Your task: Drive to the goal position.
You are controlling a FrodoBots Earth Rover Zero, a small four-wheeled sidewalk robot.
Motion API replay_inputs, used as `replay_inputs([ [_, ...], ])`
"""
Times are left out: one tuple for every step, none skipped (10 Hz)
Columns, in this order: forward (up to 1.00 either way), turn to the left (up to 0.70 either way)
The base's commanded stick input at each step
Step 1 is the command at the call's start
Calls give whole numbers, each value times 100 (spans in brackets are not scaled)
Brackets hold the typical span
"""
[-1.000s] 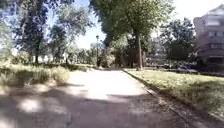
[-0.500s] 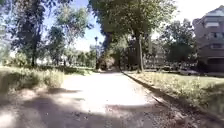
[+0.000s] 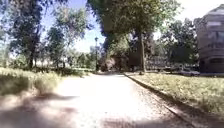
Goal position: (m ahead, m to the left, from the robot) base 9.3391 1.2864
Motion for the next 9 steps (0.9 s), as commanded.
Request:
replay_inputs([
  [85, 0],
  [85, 0],
  [85, 0],
  [85, 0],
  [85, 0],
  [85, 0],
  [85, 0],
  [85, 0],
  [85, 0],
])
